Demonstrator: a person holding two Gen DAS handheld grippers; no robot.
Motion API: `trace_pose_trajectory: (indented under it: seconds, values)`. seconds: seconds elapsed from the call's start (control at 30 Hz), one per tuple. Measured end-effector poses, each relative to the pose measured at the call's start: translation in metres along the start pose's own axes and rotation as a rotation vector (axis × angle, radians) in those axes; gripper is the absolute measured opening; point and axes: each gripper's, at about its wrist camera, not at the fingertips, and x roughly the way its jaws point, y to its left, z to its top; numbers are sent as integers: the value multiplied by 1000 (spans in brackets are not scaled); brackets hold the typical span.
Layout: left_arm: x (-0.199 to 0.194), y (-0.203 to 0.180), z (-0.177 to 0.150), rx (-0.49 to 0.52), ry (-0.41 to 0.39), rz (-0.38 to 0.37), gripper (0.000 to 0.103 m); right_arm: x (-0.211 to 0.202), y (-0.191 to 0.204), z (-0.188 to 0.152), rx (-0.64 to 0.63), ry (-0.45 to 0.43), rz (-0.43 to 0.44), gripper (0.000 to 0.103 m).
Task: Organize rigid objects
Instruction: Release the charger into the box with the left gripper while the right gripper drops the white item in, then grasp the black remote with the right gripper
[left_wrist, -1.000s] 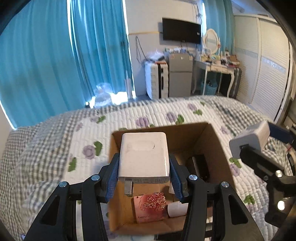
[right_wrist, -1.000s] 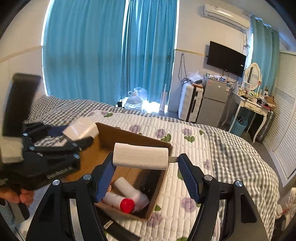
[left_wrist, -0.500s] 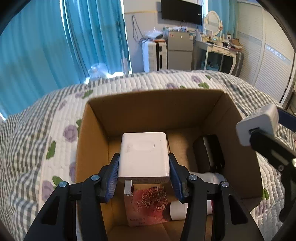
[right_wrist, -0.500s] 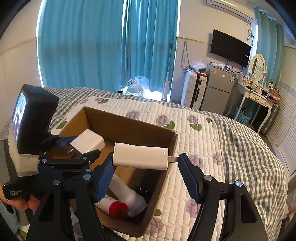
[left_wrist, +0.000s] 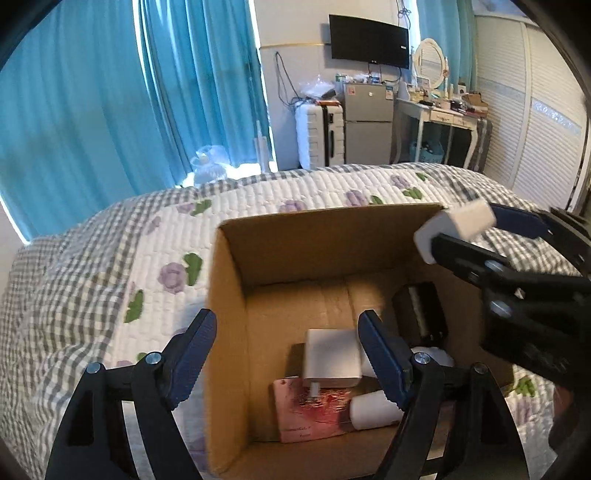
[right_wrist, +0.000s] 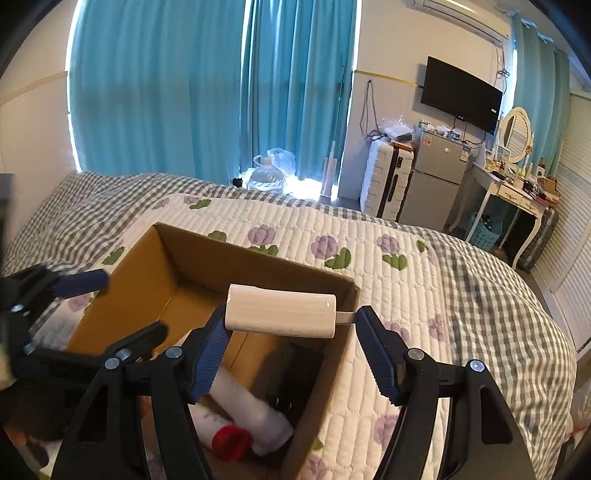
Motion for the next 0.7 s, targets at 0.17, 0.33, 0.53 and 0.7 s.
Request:
trace_pose_trajectory:
  seconds: [0.17,0.33,0.53,0.7]
  values:
    - [-4,4,-5,7,-9,9,81,27,11,1,-15,20,-14,69]
    - [-24,3,-9,22,-40,20,81,19,11,-2,-2,0,-5,77]
    - [-73,8,-9,-6,-84,-1,81,-35,8,3,-20,-48,-47,80]
    - [-118,9,-17,-23,-126,-6,97,-102,6,3,-9,-95,-56,86]
